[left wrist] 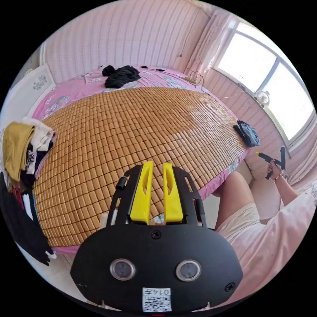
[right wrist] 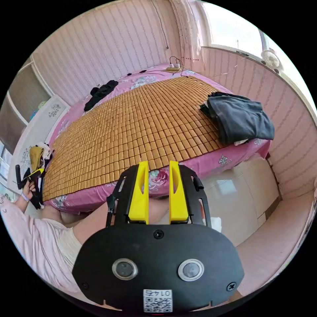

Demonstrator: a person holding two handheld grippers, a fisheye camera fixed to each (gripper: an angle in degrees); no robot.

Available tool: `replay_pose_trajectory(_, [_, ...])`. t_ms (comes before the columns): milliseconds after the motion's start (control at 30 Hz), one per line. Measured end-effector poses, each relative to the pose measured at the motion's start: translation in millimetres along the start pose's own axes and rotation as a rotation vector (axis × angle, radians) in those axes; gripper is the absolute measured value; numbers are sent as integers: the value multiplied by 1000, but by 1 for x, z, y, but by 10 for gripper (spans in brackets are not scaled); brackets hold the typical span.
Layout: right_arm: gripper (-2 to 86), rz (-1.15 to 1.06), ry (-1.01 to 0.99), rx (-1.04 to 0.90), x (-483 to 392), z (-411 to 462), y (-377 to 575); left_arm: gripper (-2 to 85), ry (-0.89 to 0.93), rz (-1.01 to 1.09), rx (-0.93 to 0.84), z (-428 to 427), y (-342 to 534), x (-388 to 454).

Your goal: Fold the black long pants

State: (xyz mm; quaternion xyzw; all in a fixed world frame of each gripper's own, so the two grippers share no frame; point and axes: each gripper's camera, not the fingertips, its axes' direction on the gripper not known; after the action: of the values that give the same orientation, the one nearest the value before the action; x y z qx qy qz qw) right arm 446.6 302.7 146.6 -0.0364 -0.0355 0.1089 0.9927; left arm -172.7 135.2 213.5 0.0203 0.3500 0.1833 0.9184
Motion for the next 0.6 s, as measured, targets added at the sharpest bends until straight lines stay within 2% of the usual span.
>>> replay_pose_trajectory(233, [97,-551,-405,-122,-236,74,-70,63,-200,-360,249,-124,121,-96])
replay_pose_trajectory(400, [97,-897,-674,-195,-443,92,-94,68,-376,-557,334,-184,203,-143])
replay_pose_trajectory(600, [104,-1242,-803,-284,-642,83,-92,84,-533,-684,400,-228,263,-181])
